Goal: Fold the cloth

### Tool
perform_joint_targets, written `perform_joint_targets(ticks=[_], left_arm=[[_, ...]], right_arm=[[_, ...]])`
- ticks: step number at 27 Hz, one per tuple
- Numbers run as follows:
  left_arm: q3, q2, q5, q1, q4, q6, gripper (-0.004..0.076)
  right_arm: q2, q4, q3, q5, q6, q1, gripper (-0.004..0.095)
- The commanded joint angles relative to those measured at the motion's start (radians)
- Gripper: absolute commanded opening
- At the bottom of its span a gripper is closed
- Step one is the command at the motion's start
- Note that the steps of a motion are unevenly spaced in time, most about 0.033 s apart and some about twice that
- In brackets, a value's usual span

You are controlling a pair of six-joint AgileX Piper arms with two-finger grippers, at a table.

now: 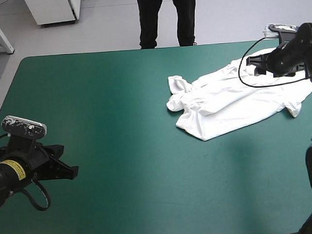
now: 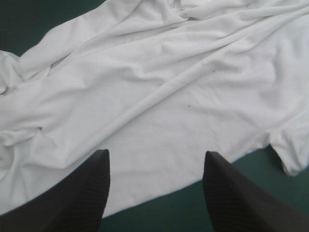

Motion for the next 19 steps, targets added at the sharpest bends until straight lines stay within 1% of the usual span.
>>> perform_joint_targets(ticks=[1, 9, 15, 19], left_arm=[[-0.031, 0.001, -0.056, 0.0, 0.007, 0.002, -0.0022], [-0.031, 0.001, -0.056, 0.0, 0.007, 0.002, -0.0022], [-0.031, 0.001, -0.056, 0.0, 0.007, 0.002, -0.0022], [-0.031, 0.001, -0.052, 0.0, 0.007, -0.003, -0.0022]], right_arm=[[0.058, -0.005, -0.111, 0.0, -0.018, 0.0, 0.0551], [0.292, -0.046, -0.215, 0.0, -0.026, 0.011, 0.0551], [0.4, -0.135, -0.274, 0.0, -0.026, 0.072, 0.0551], [0.437, -0.146, -0.284, 0.0, -0.019, 0.085, 0.0551]])
